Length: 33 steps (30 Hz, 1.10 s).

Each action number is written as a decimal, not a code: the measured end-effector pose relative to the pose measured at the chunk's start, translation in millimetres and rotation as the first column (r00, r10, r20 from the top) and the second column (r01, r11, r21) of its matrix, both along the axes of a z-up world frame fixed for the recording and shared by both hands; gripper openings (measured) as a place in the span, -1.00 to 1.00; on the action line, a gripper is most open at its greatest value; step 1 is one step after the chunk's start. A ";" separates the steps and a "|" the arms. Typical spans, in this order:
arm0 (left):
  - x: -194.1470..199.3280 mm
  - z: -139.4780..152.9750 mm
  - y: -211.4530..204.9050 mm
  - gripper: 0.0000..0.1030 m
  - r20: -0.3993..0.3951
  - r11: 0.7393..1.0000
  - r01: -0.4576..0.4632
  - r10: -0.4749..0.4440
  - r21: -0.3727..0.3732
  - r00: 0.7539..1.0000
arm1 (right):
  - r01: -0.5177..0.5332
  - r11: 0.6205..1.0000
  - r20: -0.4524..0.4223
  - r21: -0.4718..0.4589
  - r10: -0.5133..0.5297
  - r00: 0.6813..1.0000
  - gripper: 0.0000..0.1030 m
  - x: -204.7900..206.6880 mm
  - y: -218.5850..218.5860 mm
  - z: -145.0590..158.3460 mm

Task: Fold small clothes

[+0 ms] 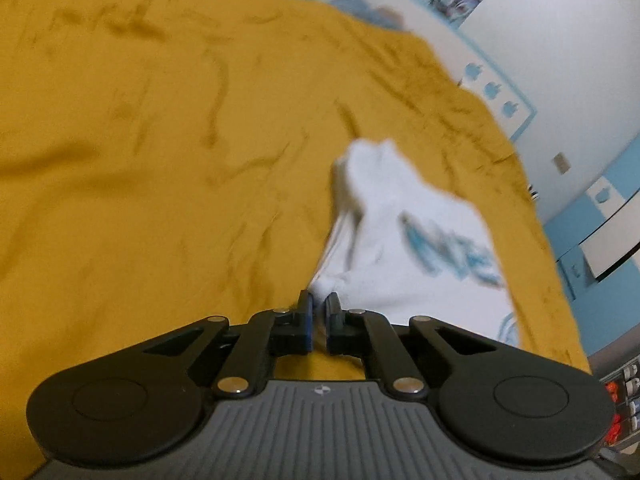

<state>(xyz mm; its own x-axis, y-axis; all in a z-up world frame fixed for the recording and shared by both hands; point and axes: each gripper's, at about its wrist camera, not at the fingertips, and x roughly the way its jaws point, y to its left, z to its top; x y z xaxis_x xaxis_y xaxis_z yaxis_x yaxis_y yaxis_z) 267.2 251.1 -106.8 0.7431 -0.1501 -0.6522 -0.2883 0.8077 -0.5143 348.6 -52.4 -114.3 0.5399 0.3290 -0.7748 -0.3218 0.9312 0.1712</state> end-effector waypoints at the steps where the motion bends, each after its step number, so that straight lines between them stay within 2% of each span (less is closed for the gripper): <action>1: -0.2 -5.9 1.1 -0.89 -0.012 1.000 -0.005 0.005 -0.008 1.000 | -0.001 1.000 0.011 -0.012 0.001 1.000 -1.00 -0.6 -0.7 -3.1; 3: -0.5 -12.1 2.8 -0.89 -0.026 1.000 -0.008 0.007 -0.019 1.000 | 0.014 1.000 -0.005 0.017 -0.014 1.000 -1.00 -1.3 -6.1 -8.6; 8: 1.3 -11.4 -2.0 -0.83 -0.045 1.000 0.004 -0.002 0.025 0.999 | 0.029 0.998 -0.047 0.052 -0.026 0.999 -1.00 0.3 -14.0 -15.4; 10: 1.2 -11.4 0.0 -0.66 -0.054 1.000 0.004 -0.003 0.024 0.999 | 0.026 0.998 -0.052 0.050 -0.023 0.998 -1.00 0.2 -13.5 -15.0; 14: 5.0 -4.0 5.3 -0.53 -0.083 0.999 0.027 -0.025 0.025 0.996 | 0.043 0.998 -0.098 0.043 -0.039 0.994 -1.00 1.9 -19.1 -15.2; 19: 5.0 21.2 -0.9 -0.26 -0.161 0.984 0.073 -0.047 0.164 0.986 | 0.046 0.995 -0.090 0.086 -0.038 0.995 -1.00 -4.8 -36.4 0.1; 21: 4.3 32.5 -4.9 -0.12 -0.192 0.970 0.056 -0.010 0.236 0.981 | 0.044 0.994 -0.070 0.097 -0.037 0.997 -1.00 -3.0 -40.0 9.6; 23: 3.9 44.2 -11.8 -0.12 -0.206 0.942 0.026 0.046 0.334 0.978 | 0.042 0.994 -0.035 0.103 -0.039 0.999 -0.99 0.3 -39.8 18.6; 24: 4.9 48.8 -12.8 -0.12 -0.192 0.937 0.022 0.049 0.348 0.980 | 0.036 0.994 -0.020 0.103 -0.034 0.999 -0.99 3.1 -38.8 21.7; 28: 10.4 66.4 -19.1 -0.12 -0.060 0.962 0.061 -0.047 0.266 0.997 | 0.024 0.994 0.006 0.108 -0.025 1.000 -0.99 19.9 -29.6 27.4; 33: 43.6 57.9 -37.2 -0.12 -0.019 0.953 0.191 -0.192 0.236 0.981 | -0.033 0.997 0.078 0.074 0.027 0.997 -0.99 39.3 -5.3 31.1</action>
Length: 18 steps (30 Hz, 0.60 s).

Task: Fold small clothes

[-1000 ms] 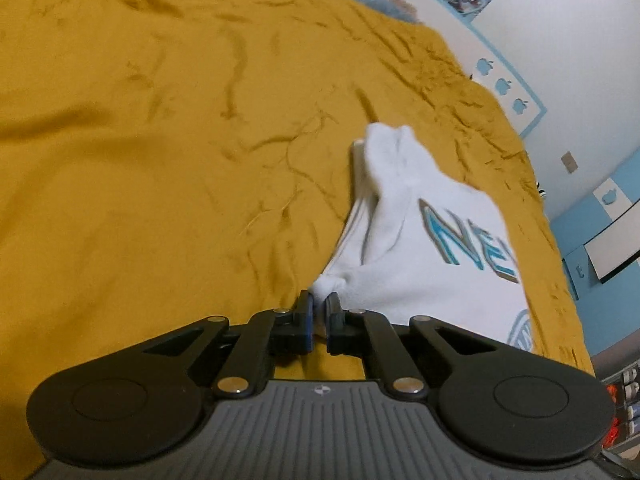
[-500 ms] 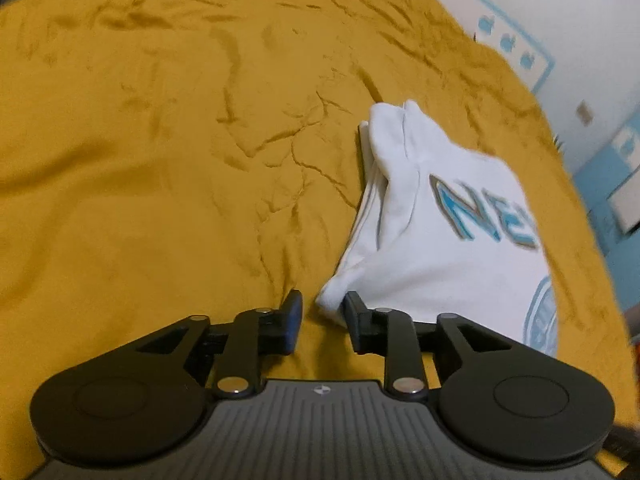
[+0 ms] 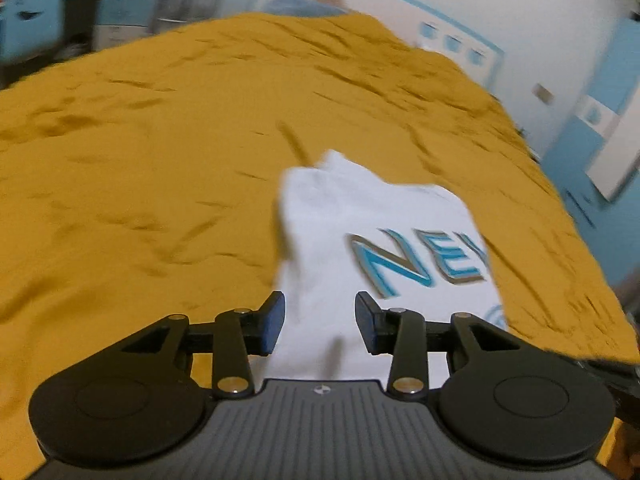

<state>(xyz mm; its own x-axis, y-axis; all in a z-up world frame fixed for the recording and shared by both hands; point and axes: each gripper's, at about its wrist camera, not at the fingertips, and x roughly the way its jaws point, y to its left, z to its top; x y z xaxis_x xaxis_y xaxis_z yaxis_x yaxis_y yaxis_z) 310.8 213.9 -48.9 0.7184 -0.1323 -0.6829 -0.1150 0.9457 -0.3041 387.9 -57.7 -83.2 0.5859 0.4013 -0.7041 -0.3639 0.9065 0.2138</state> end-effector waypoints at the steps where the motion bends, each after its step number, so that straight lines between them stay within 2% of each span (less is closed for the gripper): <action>1: 6.3 -5.4 -3.6 -0.12 -0.003 1.000 0.016 -0.016 0.002 1.000 | -0.011 1.000 0.013 -0.012 0.011 1.000 -0.99 3.1 5.1 -0.3; 5: 29.6 -31.9 -10.5 -0.16 -0.053 0.996 -0.007 0.011 0.088 0.999 | -0.014 0.998 0.026 -0.057 0.015 1.000 -0.98 19.5 18.7 -11.8; 10: 42.5 -55.8 -10.2 -0.13 -0.099 0.992 0.014 -0.002 0.126 0.995 | -0.047 0.994 -0.039 -0.102 0.044 0.998 -0.98 33.3 26.4 -42.9; 14: 41.3 -57.2 -11.9 -0.13 -0.101 0.990 0.024 -0.009 0.141 0.995 | -0.060 0.993 -0.053 -0.100 0.055 0.997 -0.98 38.7 28.5 -54.3; 18: 42.5 -46.7 -12.9 -0.13 -0.113 0.988 0.029 -0.012 0.150 0.993 | -0.084 0.992 -0.071 -0.094 0.077 0.994 -0.98 45.0 26.4 -49.2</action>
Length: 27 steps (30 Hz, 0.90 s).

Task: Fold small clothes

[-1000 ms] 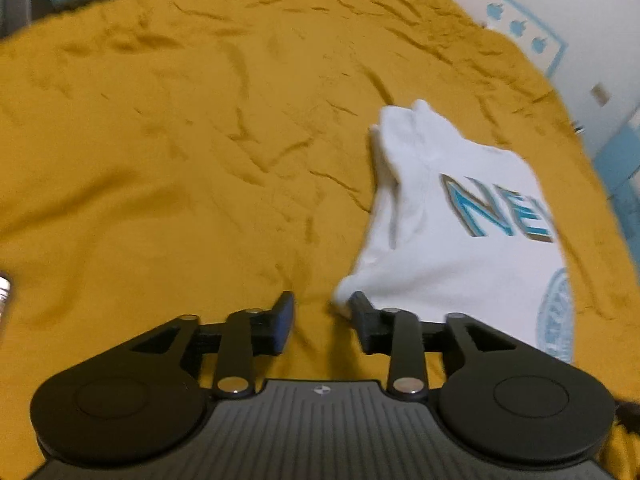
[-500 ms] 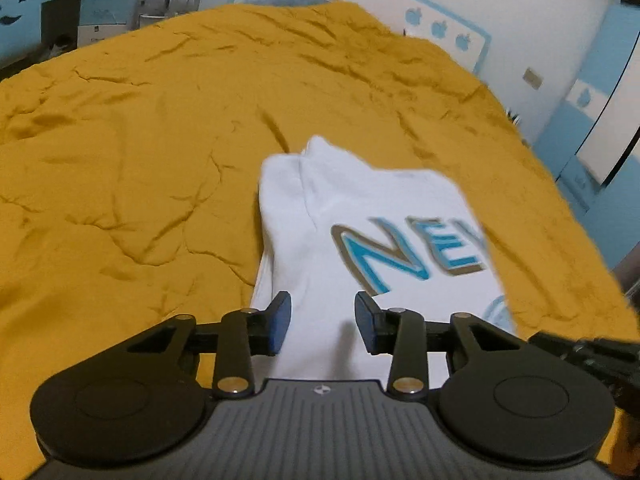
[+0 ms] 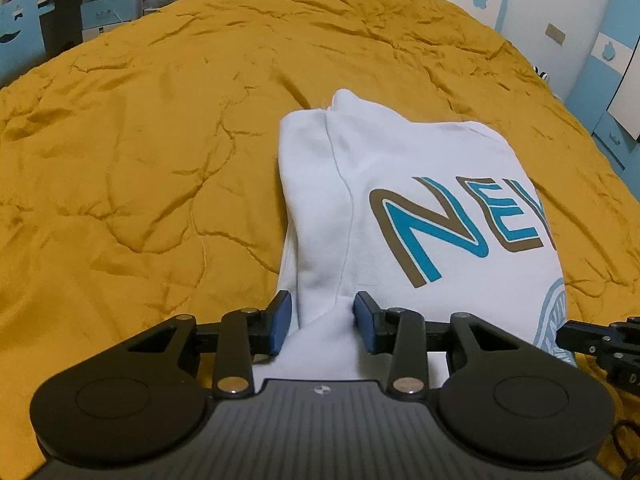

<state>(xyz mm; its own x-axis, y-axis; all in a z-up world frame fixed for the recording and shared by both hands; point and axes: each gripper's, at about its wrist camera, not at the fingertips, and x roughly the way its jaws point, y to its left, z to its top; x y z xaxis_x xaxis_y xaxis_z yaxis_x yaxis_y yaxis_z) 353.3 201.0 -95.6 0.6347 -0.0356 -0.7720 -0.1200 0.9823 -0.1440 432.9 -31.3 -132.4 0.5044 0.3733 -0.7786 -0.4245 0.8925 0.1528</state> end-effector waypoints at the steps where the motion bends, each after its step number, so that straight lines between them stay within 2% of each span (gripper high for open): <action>1: 0.7 3.7 -0.3 -0.13 -0.001 1.000 0.003 -0.003 0.008 1.000 | 0.001 1.000 -0.008 0.005 -0.001 1.000 -0.98 1.6 -1.0 3.1; 2: 1.5 6.9 -0.5 -0.13 0.002 1.000 0.005 -0.005 0.016 1.000 | 0.001 1.000 -0.016 0.013 -0.001 1.000 -0.96 3.6 -2.9 6.1; 4: 2.2 12.3 -0.6 -0.02 0.010 0.999 0.005 -0.005 0.043 1.000 | 0.006 0.999 -0.028 0.039 -0.005 1.000 -0.77 5.1 -7.9 14.4; 5: 3.0 15.7 0.3 0.01 0.023 0.998 0.004 -0.005 0.058 1.000 | 0.010 0.999 -0.026 0.052 -0.009 1.000 -0.54 5.5 -10.5 18.1; 6: 4.1 19.2 2.4 0.05 0.040 0.998 -0.001 -0.002 0.067 0.999 | 0.017 0.998 -0.022 0.065 -0.015 1.000 -0.48 6.0 -14.1 21.3; 8: 6.4 24.6 8.8 0.23 0.078 0.998 -0.013 0.008 0.064 0.997 | 0.034 0.995 -0.018 0.089 -0.033 0.999 -0.43 9.4 -21.1 26.5; 9: 8.4 26.7 14.2 0.43 0.098 0.998 -0.019 0.014 0.052 0.995 | 0.049 0.993 -0.023 0.107 -0.047 0.999 -0.29 14.3 -25.5 28.0; 10: 10.6 27.5 20.0 0.58 0.109 0.999 -0.024 0.020 0.032 0.994 | 0.066 0.990 -0.028 0.126 -0.063 0.998 -0.20 18.4 -29.7 28.9; 12: 15.5 27.9 32.4 0.62 0.126 0.999 -0.024 0.027 -0.026 0.992 | 0.114 0.979 -0.046 0.171 -0.108 0.993 0.08 28.9 -39.5 29.7; 15: 30.3 17.6 55.3 0.68 0.119 0.984 -0.012 0.034 -0.176 0.992 | 0.163 0.964 -0.045 0.212 -0.157 0.986 0.31 41.9 -49.0 29.5; 17: 42.0 5.6 69.1 0.68 0.091 0.960 -0.022 0.050 -0.281 0.995 | 0.180 0.954 -0.047 0.238 -0.174 0.984 0.33 50.6 -52.0 27.5; 21: 61.6 -18.5 86.9 0.68 0.053 0.908 -0.047 0.076 -0.415 0.996 | 0.228 0.913 -0.122 0.340 -0.198 0.973 0.38 69.3 -58.9 14.3; 23: 71.4 -31.1 94.2 0.68 0.034 0.866 -0.051 0.078 -0.497 0.996 | 0.247 0.890 -0.162 0.384 -0.199 0.967 0.38 78.1 -60.3 4.8; 27: 89.4 -47.4 111.0 0.72 -0.015 0.790 -0.087 0.098 -0.606 0.995 | 0.320 0.845 -0.262 0.428 -0.223 0.939 0.38 95.8 -62.9 -18.5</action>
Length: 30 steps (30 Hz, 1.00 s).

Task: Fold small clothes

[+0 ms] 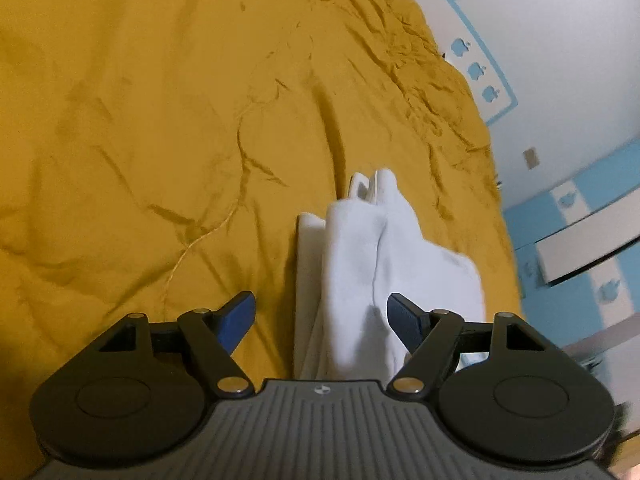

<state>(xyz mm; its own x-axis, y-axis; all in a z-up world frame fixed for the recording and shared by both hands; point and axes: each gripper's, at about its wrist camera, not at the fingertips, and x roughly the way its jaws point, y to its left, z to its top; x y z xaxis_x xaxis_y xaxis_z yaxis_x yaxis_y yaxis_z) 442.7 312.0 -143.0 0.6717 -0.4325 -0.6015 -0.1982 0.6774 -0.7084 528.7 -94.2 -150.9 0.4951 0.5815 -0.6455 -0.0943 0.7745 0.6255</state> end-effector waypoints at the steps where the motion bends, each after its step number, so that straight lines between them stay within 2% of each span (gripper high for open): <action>1: 5.2 -2.7 3.6 0.72 -0.003 1.000 0.005 -0.005 -0.029 1.000 | 0.015 1.000 -0.026 0.021 -0.014 1.000 0.38 5.0 -1.2 -6.7; 6: 27.1 -16.6 14.8 0.72 -0.012 0.990 0.009 -0.011 -0.140 1.000 | 0.045 0.994 -0.057 0.104 -0.039 0.998 0.39 27.2 -3.3 -22.5; 11: 45.1 -25.8 7.1 0.66 0.006 0.981 0.032 -0.032 -0.190 0.999 | 0.095 0.975 -0.108 0.200 -0.075 0.991 0.38 51.6 -3.7 -39.4; 12: 47.9 -26.9 5.0 0.58 0.007 0.981 0.037 -0.036 -0.190 0.999 | 0.100 0.972 -0.113 0.213 -0.077 0.991 0.36 55.3 -2.4 -41.5; 13: 50.5 -27.8 3.0 0.36 0.002 0.983 0.034 -0.034 -0.181 0.999 | 0.102 0.969 -0.115 0.223 -0.077 0.990 0.34 59.2 -1.1 -43.1; 14: 52.7 -28.9 0.9 0.24 -0.007 0.985 0.025 -0.027 -0.168 1.000 | 0.101 0.968 -0.117 0.230 -0.075 0.990 0.31 62.6 1.1 -44.9; 16: 54.6 -33.8 1.1 -0.07 -0.012 0.981 0.019 -0.022 -0.191 1.000 | 0.095 0.968 -0.124 0.234 -0.067 0.990 0.17 71.0 4.3 -49.9; 19: 52.0 -40.6 6.7 -0.25 -0.027 0.975 0.001 -0.007 -0.223 1.000 | 0.120 0.954 -0.165 0.274 -0.076 0.983 -0.06 81.6 4.0 -60.0; 20: 50.9 -40.5 7.2 -0.28 -0.027 0.975 -0.001 -0.005 -0.223 1.000 | 0.130 0.948 -0.179 0.291 -0.080 0.981 -0.20 84.1 3.6 -62.6; 21: 50.1 -38.9 6.7 -0.33 -0.028 0.976 -0.005 -0.002 -0.217 1.000 | 0.139 0.941 -0.192 0.310 -0.082 0.978 -0.41 86.2 3.4 -64.6; 24: 46.4 -27.4 -0.5 -0.46 -0.020 0.986 -0.015 0.012 -0.168 1.000 | 0.138 0.942 -0.192 0.306 -0.081 0.978 -0.61 87.6 6.4 -63.5; 27: 37.5 -2.6 -17.4 -0.53 0.046 1.000 0.002 -0.002 -0.015 0.999 | 0.104 0.963 -0.132 0.248 -0.072 0.989 -0.74 84.3 13.4 -48.8; 30: 20.5 26.2 -38.1 -0.55 0.135 0.991 0.003 -0.021 0.132 0.991 | 0.075 0.976 -0.059 0.203 -0.064 0.996 -0.78 77.4 18.9 -27.1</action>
<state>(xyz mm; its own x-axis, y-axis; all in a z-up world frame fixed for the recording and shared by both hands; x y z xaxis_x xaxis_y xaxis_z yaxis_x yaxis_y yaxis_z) 463.2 273.9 -116.7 0.7460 -0.3644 -0.5573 -0.0973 0.7683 -0.6327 606.2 -75.4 -178.0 0.5079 0.6691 -0.5425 -0.0075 0.6333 0.7739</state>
